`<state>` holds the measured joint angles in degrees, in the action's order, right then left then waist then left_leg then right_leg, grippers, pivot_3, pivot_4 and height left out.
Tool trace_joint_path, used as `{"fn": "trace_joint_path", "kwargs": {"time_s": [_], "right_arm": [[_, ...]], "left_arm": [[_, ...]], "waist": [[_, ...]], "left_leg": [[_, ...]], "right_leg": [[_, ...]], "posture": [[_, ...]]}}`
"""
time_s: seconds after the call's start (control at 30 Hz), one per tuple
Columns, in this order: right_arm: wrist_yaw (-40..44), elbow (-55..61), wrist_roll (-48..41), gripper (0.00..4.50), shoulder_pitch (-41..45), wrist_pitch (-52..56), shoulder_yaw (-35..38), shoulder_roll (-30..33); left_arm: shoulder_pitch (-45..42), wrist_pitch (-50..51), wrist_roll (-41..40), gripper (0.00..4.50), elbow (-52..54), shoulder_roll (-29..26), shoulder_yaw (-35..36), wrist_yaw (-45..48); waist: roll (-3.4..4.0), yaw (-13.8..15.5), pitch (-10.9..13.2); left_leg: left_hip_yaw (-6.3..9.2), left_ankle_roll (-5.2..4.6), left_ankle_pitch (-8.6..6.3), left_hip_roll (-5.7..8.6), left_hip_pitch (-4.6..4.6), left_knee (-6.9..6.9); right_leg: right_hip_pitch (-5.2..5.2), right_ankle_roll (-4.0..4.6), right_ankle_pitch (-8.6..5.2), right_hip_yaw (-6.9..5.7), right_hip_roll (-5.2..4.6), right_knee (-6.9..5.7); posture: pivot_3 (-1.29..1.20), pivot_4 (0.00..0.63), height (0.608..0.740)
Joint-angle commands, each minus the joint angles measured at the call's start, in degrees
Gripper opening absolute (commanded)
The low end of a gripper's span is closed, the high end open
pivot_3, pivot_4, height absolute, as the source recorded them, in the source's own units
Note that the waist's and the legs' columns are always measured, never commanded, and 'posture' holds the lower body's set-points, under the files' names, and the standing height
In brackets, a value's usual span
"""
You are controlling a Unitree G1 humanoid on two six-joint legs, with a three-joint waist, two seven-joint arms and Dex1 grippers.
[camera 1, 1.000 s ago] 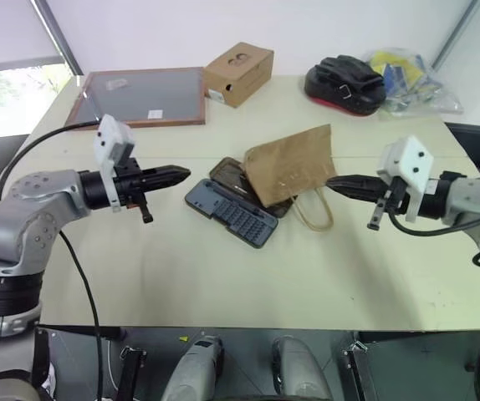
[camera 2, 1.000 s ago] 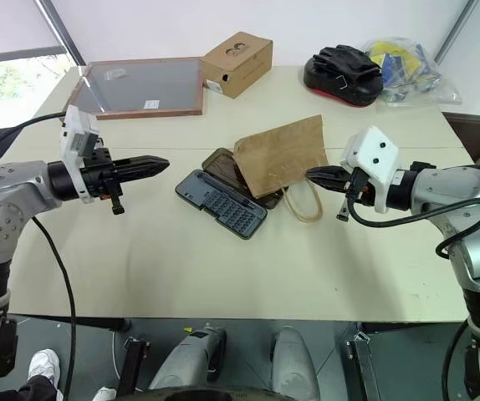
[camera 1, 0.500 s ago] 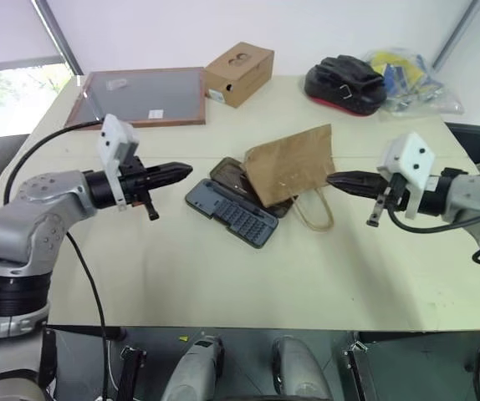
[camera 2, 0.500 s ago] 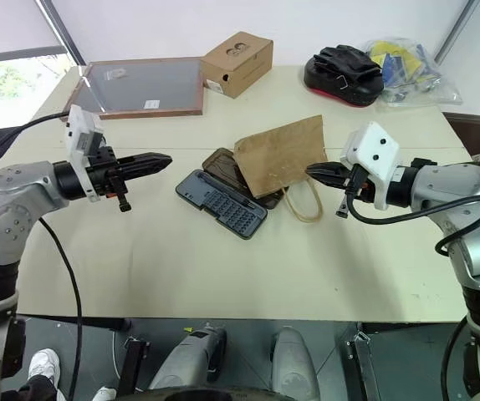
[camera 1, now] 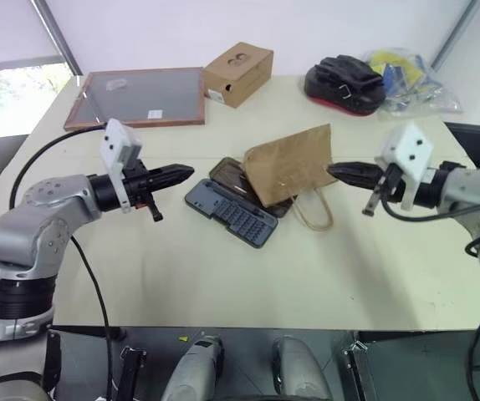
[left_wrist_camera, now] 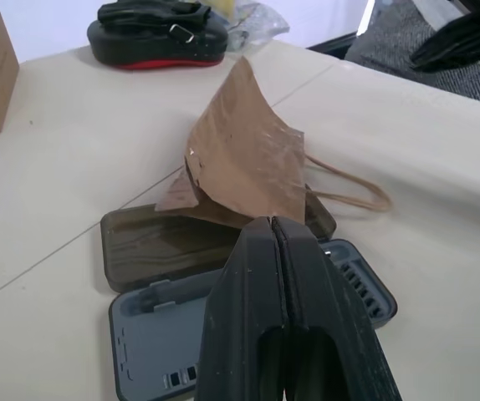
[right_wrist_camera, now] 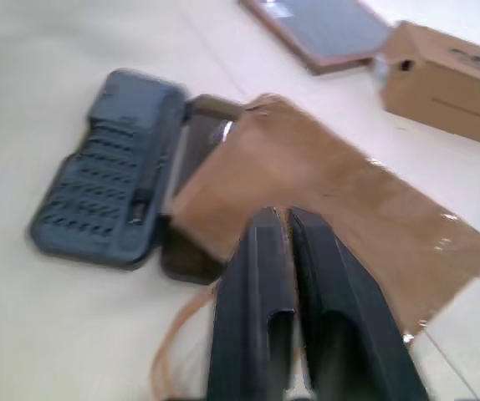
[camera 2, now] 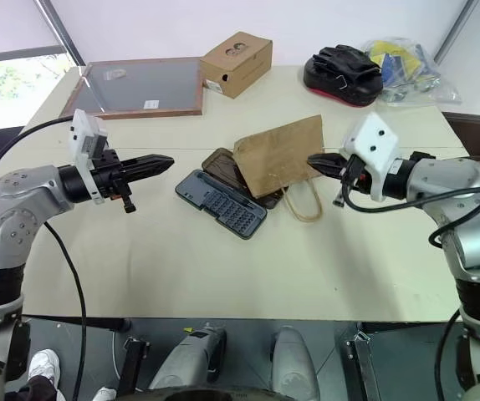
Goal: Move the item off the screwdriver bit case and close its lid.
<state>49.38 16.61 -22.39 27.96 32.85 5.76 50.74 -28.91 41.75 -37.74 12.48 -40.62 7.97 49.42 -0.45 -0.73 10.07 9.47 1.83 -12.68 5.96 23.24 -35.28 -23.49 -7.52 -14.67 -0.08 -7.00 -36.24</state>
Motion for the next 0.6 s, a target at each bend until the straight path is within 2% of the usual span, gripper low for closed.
{"fn": "trace_joint_path", "kwargs": {"time_s": [0.03, 0.13, 0.2, 0.27, 0.43, 0.6], "right_arm": [[-2.3, -4.9, 3.6, 1.95, 3.6, -3.6, -2.4, -2.6], [-4.5, -14.0, 8.1, 3.51, 8.8, -8.0, -6.1, -7.1], [-6.3, -24.5, 12.5, 4.48, 14.3, -13.4, -8.7, -10.2], [-7.3, -33.3, 15.1, 4.48, 19.1, -17.2, -10.1, -12.8], [-12.7, -57.9, 15.2, 4.48, 32.5, -20.3, -7.0, -20.5], [-15.1, -74.8, 15.6, 4.48, 40.6, -24.7, -4.7, -23.6]], "left_arm": [[-0.4, -1.4, 0.2, 0.00, 1.4, 0.6, 0.3, -0.7], [-0.9, -1.9, 0.8, 0.00, 0.9, 1.5, -0.8, -0.6], [-1.4, -2.7, 1.7, 0.00, 0.2, 2.1, -1.6, -0.5], [-1.9, -3.2, 2.3, 0.00, -0.5, 2.5, -2.1, -0.4], [-1.8, -3.9, 2.9, 0.00, -0.4, 3.3, -2.7, -0.9], [-0.7, -3.6, 3.0, 0.00, 1.4, 3.3, -2.0, -1.9]], "waist": [[0.00, -0.1, 0.0], [0.02, -0.3, 0.0], [0.02, -0.4, 0.0], [0.03, -0.4, 0.0], [0.03, -0.5, 0.0], [0.03, -0.4, 0.0]], "left_leg": [[0.00, 0.00, 0.00, 0.00, 0.00, 0.00], [-0.05, 0.01, 0.01, -0.01, -0.03, 0.00], [-0.06, 0.03, 0.02, -0.01, -0.03, 0.00], [-0.12, 0.09, 0.07, 0.01, -0.03, 0.03], [-0.11, 0.44, 0.27, 0.01, -0.02, 0.05], [-0.08, 0.48, 0.29, 0.02, 0.01, 0.12]], "right_leg": [[0.00, 0.00, 0.00, 0.00, 0.00, 0.00], [0.00, 0.03, 0.03, 0.01, 0.01, -0.01], [-0.02, 0.04, 0.04, 0.04, 0.01, -0.02], [-0.06, 0.07, 0.07, 0.07, 0.02, -0.03], [-0.10, 0.07, 0.10, 0.08, 0.03, -0.06], [-0.15, 0.09, 0.12, 0.09, 0.05, -0.07]], "posture": [[0.00, 0.150, 0.740], [0.00, 0.150, 0.740], [0.00, 0.150, 0.740], [0.00, 0.150, 0.740], [0.00, 0.150, 0.740], [0.00, 0.150, 0.740]]}}
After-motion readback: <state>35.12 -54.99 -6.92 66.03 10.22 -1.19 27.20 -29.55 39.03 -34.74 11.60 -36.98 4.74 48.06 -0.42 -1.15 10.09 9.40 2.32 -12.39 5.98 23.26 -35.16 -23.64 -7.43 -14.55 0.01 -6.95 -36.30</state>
